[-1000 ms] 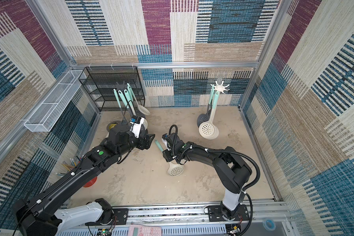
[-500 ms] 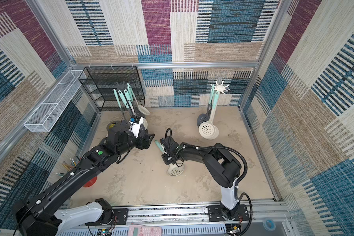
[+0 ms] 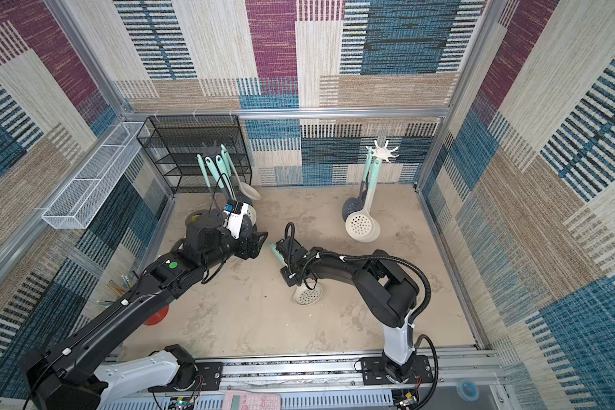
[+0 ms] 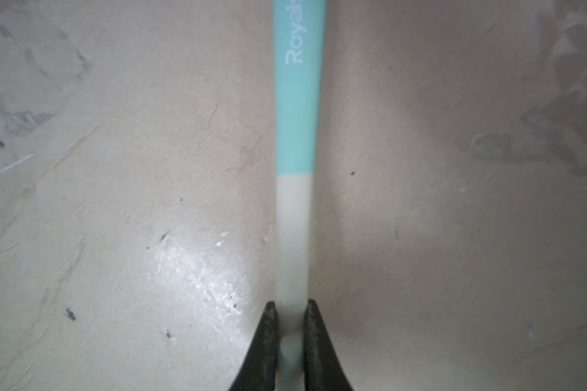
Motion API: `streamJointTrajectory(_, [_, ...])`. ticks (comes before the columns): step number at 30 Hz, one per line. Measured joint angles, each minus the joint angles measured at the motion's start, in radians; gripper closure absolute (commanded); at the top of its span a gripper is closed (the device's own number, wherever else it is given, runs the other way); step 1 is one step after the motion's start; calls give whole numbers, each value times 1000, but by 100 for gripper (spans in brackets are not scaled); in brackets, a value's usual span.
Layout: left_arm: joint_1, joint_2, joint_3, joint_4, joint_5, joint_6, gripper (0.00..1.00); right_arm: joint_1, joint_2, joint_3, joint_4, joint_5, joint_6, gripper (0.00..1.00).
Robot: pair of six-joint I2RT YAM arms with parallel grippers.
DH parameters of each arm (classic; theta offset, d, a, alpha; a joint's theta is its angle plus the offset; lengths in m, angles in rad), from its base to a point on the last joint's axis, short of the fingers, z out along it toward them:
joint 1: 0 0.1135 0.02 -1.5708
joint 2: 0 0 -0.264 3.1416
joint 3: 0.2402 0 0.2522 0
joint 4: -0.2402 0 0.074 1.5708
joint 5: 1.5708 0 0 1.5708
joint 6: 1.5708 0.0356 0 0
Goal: Hang the skimmer on the kitchen utensil rack
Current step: Pick up the skimmer from the center of the board.
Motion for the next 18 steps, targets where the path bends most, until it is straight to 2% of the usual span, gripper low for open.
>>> streamJointTrajectory(7, [4, 10, 0, 1, 8, 0, 17, 0, -92, -65, 39, 21, 0, 98])
streamJointTrajectory(18, [6, 36, -1, 2, 53, -4, 17, 0, -288, -197, 164, 96, -1, 98])
